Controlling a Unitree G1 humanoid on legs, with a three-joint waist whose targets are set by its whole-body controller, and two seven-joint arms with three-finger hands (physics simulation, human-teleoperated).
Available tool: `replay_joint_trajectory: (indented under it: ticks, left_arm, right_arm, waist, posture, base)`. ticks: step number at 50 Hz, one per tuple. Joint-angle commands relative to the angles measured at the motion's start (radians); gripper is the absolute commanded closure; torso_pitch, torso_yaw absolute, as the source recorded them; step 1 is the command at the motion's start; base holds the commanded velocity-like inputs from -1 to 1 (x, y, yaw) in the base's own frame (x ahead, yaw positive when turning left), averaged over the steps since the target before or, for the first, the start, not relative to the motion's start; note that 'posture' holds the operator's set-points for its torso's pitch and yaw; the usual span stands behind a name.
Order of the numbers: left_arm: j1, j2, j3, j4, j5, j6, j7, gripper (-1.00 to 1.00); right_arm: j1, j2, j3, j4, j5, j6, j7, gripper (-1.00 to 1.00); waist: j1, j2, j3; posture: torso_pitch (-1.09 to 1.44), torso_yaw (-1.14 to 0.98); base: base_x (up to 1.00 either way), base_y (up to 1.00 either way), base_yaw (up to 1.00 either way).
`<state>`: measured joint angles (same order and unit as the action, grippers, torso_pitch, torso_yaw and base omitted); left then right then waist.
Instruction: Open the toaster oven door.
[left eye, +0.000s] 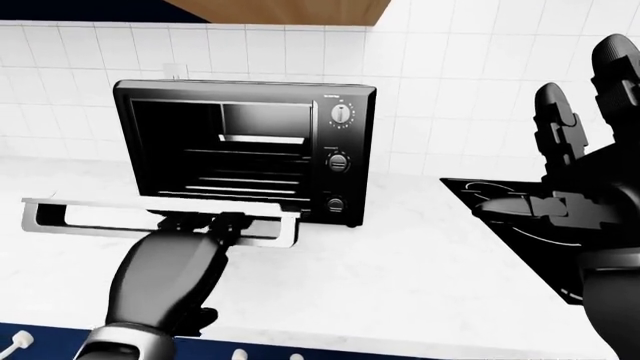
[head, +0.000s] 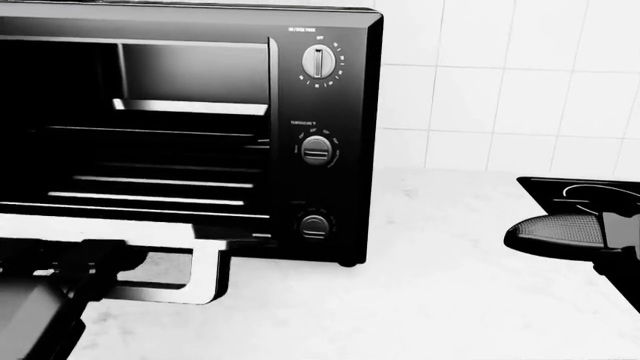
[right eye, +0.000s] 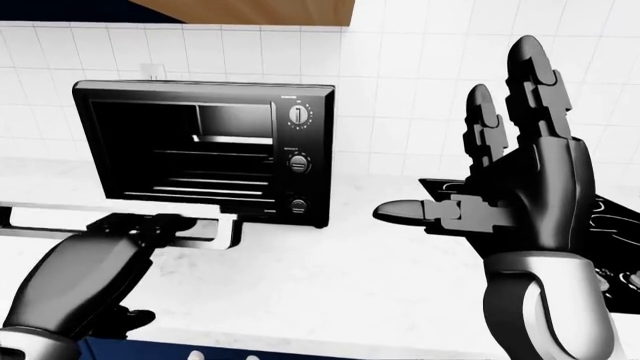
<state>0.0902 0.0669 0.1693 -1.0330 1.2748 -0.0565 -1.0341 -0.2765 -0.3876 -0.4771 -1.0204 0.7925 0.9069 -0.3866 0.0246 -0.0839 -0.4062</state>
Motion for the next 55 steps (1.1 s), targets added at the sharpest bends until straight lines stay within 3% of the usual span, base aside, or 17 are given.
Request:
replay_joint_trajectory:
  ticks: [1,12,19,35,43,46,55]
  left_arm:
    - [0.0,-0.011,0.018,-0.014,-0.027,-0.053,0.016,-0.51]
    - [0.077,-0.176,0.266,-0.014,-0.192,-0.35,-0.023,-0.62]
    - [0.198,-0.237,0.324,-0.014,-0.252,-0.482,-0.01,-0.74]
    - [0.342,-0.402,0.616,-0.014,-0.589,-0.826,-0.131,-1.0]
    - [0.385,-0.423,0.687,0.041,-0.647,-0.925,-0.115,-1.0]
    - [0.416,-0.462,0.725,0.092,-0.661,-1.01,-0.13,-1.0]
    - [0.435,-0.543,0.784,0.09,-0.793,-1.097,-0.283,-1.0]
  right_arm:
    - [-0.016,-0.009,-0.005,-0.001,-0.004,-0.023,0.001,-1.0]
    - [-0.016,-0.013,-0.003,0.0,0.002,-0.026,-0.008,-1.0]
    - [-0.021,-0.019,-0.01,-0.005,0.018,-0.017,-0.019,-1.0]
    - [-0.017,-0.015,-0.005,-0.006,0.01,-0.022,-0.014,-1.0]
    - [-0.016,-0.011,-0.004,-0.01,0.008,-0.019,-0.013,-1.0]
    - [-0.015,-0.011,-0.003,-0.009,0.006,-0.022,-0.012,-1.0]
    - [-0.009,-0.004,0.0,-0.007,-0.007,-0.028,0.0,-1.0]
  waist:
    - [-0.001,0.001,0.012]
    - [-0.004,0.006,0.014]
    - [-0.007,0.008,0.012]
    - [-0.009,0.008,0.012]
    - [-0.01,0.007,0.012]
    - [-0.009,0.008,0.012]
    - [-0.009,0.006,0.011]
  posture:
    - [-0.63,0.0]
    - [-0.63,0.0]
    - [-0.63,0.0]
    - [-0.63,0.0]
    - [-0.63,0.0]
    - [-0.63,0.0]
    - [-0.63,0.0]
  base:
    - [0.0,0.0,0.0]
    - [0.0,0.0,0.0]
    - [0.0,0.0,0.0]
    - [0.0,0.0,0.0]
    - [0.0,0.0,0.0]
    - [0.0,0.0,0.0]
    - [0.0,0.0,0.0]
